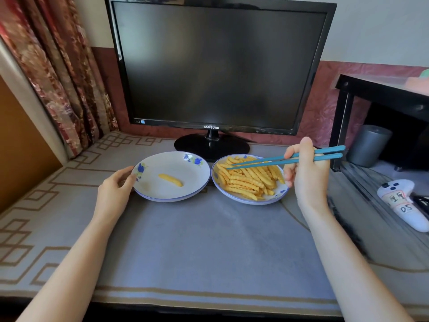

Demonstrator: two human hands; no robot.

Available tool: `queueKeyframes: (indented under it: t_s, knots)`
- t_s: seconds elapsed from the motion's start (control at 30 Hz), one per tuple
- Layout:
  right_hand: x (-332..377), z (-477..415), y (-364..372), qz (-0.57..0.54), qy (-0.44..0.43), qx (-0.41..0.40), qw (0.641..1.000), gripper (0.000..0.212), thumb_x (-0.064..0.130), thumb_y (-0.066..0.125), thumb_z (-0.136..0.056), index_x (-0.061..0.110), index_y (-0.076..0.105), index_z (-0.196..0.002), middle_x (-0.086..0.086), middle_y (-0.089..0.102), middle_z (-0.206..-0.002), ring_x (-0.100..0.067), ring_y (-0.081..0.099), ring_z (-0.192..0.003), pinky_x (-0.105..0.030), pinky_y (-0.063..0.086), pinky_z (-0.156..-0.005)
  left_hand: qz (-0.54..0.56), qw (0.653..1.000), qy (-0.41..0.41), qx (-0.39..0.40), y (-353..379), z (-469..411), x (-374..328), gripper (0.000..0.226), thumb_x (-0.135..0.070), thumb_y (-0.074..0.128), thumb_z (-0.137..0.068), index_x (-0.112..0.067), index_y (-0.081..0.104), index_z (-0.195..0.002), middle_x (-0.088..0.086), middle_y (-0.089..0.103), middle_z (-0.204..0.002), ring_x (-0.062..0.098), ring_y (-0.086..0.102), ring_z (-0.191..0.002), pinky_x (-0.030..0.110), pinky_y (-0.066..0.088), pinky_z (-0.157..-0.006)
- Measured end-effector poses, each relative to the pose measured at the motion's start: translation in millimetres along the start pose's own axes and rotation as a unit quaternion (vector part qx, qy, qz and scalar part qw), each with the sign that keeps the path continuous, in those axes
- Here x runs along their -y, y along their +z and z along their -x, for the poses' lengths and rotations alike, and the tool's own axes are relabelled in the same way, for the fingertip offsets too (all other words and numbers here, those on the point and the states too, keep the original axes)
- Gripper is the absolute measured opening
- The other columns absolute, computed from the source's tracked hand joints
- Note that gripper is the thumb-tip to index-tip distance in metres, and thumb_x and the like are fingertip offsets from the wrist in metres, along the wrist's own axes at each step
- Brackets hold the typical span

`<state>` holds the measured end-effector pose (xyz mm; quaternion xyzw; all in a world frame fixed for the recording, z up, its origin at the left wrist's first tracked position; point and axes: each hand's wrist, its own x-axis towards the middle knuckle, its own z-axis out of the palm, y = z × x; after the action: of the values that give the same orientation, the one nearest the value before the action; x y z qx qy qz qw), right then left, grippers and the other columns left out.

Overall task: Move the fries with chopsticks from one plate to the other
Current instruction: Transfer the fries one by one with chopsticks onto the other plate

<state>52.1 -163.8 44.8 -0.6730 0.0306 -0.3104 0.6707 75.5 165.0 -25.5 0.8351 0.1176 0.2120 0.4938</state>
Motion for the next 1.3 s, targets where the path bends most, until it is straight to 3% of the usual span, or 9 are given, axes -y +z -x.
queueKeyframes:
  t_s: [0.2, 0.4, 0.67, 0.97, 1.3]
  knots:
    - [11, 5, 19, -0.069, 0.041, -0.024, 0.996, 0.040, 0.025, 0.038, -0.098, 0.013, 0.049, -0.061, -0.003, 0.037, -0.036, -0.019, 0.032, -0.034, -0.021, 0.025, -0.038, -0.005, 1.000, 0.000, -0.006, 1, 0, -1, 0.029, -0.019, 0.049, -0.095, -0.015, 0.062, -0.121, 0.002, 0.065, -0.113, 0.011, 0.055, -0.094, 0.022, 0.036, -0.082]
    - [1, 22, 87, -0.057, 0.057, 0.067, 0.994, 0.045, 0.028, 0.035, -0.103, 0.007, 0.052, -0.067, -0.008, 0.038, -0.039, -0.014, 0.033, -0.031, -0.019, 0.029, -0.037, -0.009, 1.000, 0.000, -0.008, 1, 0, 0, 0.029, -0.019, 0.049, -0.095, -0.015, 0.061, -0.121, 0.004, 0.065, -0.117, 0.011, 0.054, -0.096, 0.023, 0.036, -0.083]
    - [-25, 36, 138, -0.018, 0.047, 0.162, 0.986, 0.049, 0.036, 0.033, -0.104, 0.013, 0.054, -0.067, -0.007, 0.044, -0.044, -0.013, 0.039, -0.037, -0.021, 0.033, -0.041, 0.000, 1.000, -0.003, -0.004, -1, 1, -2, 0.030, -0.018, 0.049, -0.095, -0.014, 0.061, -0.122, 0.003, 0.065, -0.116, 0.011, 0.055, -0.095, 0.021, 0.036, -0.082]
    - [-4, 19, 98, -0.070, 0.062, 0.126, 0.988, 0.041, 0.029, 0.037, -0.103, 0.008, 0.054, -0.072, -0.009, 0.041, -0.041, -0.017, 0.036, -0.035, -0.021, 0.032, -0.040, 0.007, 1.000, -0.007, -0.004, 1, 1, -2, 0.030, -0.018, 0.049, -0.095, -0.014, 0.060, -0.123, 0.003, 0.064, -0.117, 0.010, 0.055, -0.096, 0.020, 0.035, -0.082]
    - [12, -2, -18, 0.002, 0.005, 0.040, 0.999, 0.044, 0.029, 0.037, -0.102, 0.011, 0.053, -0.065, -0.002, 0.037, -0.036, -0.014, 0.031, -0.031, -0.015, 0.025, -0.035, 0.009, 1.000, -0.008, 0.000, 1, 1, -1, 0.030, -0.019, 0.048, -0.096, -0.015, 0.060, -0.124, 0.003, 0.064, -0.117, 0.013, 0.057, -0.096, 0.021, 0.036, -0.083]
